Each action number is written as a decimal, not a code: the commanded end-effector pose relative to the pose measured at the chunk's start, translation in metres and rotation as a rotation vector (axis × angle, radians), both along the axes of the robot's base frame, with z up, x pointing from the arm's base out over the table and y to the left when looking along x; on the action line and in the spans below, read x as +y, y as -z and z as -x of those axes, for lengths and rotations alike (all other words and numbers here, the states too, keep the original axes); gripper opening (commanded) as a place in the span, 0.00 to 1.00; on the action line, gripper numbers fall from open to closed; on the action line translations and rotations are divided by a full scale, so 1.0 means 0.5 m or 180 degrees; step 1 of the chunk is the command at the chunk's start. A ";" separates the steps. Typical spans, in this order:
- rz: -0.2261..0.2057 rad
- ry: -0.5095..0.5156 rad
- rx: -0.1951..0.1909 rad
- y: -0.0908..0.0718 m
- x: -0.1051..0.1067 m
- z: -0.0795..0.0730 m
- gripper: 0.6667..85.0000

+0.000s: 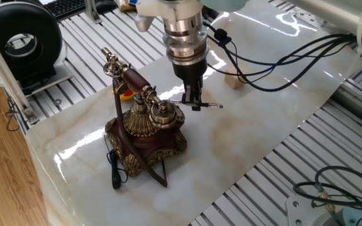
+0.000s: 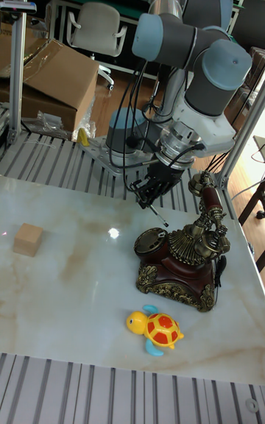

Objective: Dial a number on an old rotary phone

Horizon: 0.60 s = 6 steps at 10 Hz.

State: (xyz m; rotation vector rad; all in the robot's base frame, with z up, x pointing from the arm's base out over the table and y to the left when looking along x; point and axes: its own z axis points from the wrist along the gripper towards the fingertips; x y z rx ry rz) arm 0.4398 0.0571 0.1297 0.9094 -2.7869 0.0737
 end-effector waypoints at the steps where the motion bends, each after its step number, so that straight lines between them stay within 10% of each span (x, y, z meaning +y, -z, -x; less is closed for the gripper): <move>1: 0.0107 -0.0124 0.0004 0.004 -0.010 -0.003 0.01; 6: 0.0256 -0.0403 0.0007 0.020 -0.031 -0.018 0.01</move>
